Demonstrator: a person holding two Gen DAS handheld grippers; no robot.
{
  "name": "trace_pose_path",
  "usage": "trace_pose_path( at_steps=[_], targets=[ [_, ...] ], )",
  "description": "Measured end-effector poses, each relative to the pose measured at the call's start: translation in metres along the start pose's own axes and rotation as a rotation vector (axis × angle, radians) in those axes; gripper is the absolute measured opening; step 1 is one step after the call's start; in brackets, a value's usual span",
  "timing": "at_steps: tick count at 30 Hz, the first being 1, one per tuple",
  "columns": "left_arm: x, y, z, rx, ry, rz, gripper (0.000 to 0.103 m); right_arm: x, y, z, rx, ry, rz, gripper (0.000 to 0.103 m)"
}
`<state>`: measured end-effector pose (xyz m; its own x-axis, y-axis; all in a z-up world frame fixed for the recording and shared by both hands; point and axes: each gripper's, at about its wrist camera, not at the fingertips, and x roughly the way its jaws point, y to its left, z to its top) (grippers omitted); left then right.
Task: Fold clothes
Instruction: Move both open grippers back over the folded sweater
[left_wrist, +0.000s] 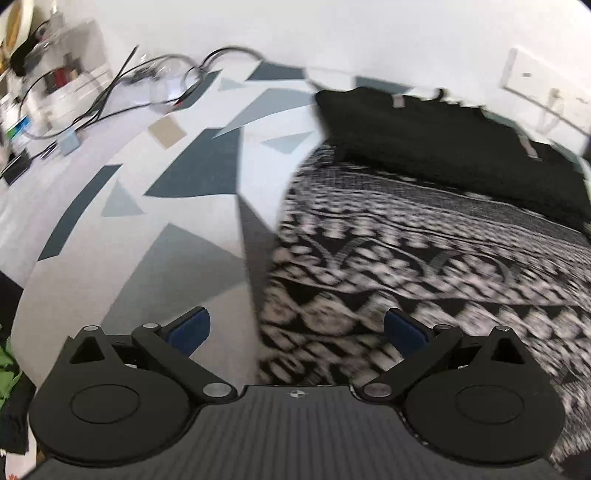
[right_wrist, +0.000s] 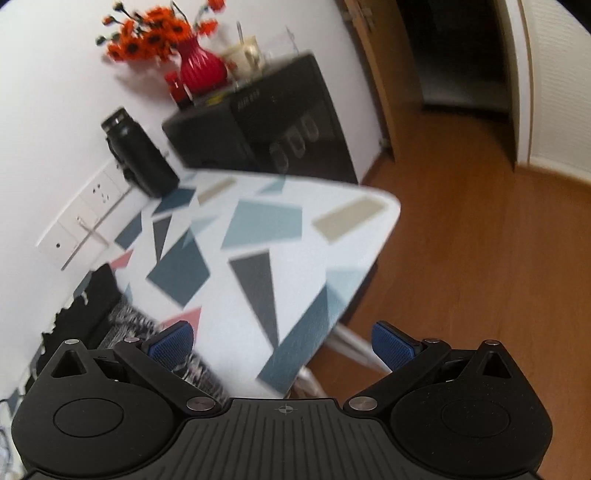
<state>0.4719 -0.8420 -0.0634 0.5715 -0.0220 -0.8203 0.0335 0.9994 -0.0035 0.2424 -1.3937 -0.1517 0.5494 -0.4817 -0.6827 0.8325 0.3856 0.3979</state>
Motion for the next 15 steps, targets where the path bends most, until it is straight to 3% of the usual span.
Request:
trace_pose_path(
  at_steps=[10,13,15],
  targets=[
    [-0.039,-0.020,-0.015,0.198,-0.129,-0.102,0.102,0.033,0.015,-0.005,-0.089,0.097,0.057,0.102],
    [-0.043,0.000,-0.029,0.163,-0.129,-0.152,0.102,0.039,0.023,-0.016,-0.142,0.148,0.089,0.102],
    [-0.042,0.026,-0.041,0.069,-0.105,-0.165,0.102,0.043,0.028,-0.024,-0.180,0.169,0.080,0.102]
  ],
)
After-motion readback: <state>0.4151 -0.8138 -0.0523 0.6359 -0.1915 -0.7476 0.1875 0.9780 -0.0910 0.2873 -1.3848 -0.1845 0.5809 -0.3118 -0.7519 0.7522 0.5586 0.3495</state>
